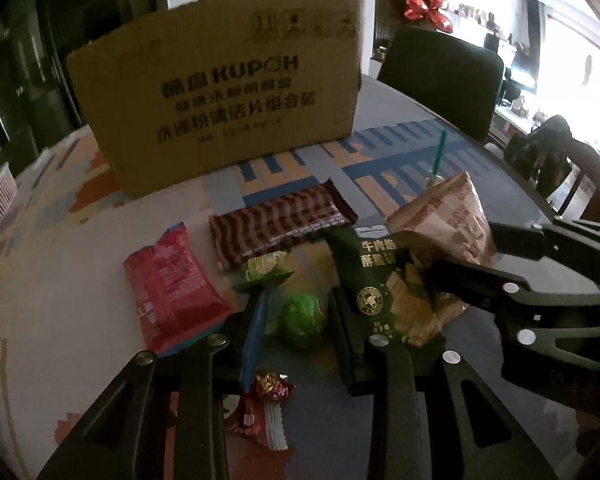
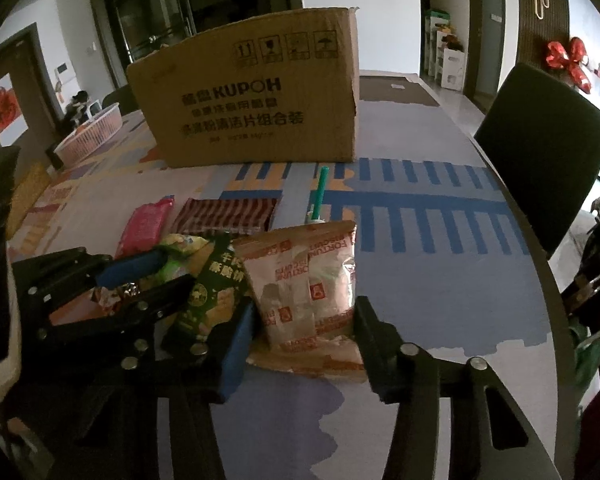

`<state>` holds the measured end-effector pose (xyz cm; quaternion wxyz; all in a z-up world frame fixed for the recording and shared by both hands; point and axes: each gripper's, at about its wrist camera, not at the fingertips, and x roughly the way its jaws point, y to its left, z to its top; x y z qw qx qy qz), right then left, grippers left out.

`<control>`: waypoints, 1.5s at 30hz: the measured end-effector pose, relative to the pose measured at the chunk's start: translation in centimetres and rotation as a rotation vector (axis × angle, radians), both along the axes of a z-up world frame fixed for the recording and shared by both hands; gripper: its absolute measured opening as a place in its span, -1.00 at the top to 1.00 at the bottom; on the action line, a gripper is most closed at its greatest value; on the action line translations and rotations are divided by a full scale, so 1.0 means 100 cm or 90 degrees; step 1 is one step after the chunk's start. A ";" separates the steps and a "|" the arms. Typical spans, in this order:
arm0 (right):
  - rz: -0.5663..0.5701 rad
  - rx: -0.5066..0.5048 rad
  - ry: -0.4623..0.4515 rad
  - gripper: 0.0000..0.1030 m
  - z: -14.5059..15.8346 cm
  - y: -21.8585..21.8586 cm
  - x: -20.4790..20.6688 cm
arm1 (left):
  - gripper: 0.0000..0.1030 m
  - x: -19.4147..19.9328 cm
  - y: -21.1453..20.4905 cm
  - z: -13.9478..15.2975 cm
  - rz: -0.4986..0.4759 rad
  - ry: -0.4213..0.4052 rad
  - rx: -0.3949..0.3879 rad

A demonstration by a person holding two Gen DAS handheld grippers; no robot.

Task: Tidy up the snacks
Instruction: 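Grasp the green lollipop with the left tool while the right tool grasps the beige biscuit bag, then lift both held items and carry them over the cardboard box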

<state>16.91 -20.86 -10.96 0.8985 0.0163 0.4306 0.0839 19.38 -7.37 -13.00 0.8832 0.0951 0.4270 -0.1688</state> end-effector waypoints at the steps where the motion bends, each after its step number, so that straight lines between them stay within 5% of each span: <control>1: 0.000 -0.004 -0.001 0.16 0.000 0.000 0.000 | 0.44 0.002 0.001 0.000 0.003 0.004 -0.007; 15: 0.009 0.005 -0.021 0.23 0.015 0.000 -0.008 | 0.52 -0.008 0.009 0.025 0.023 0.000 -0.060; 45: 0.021 0.016 -0.179 0.23 0.109 0.006 -0.017 | 0.52 -0.026 0.023 0.144 0.024 -0.178 -0.101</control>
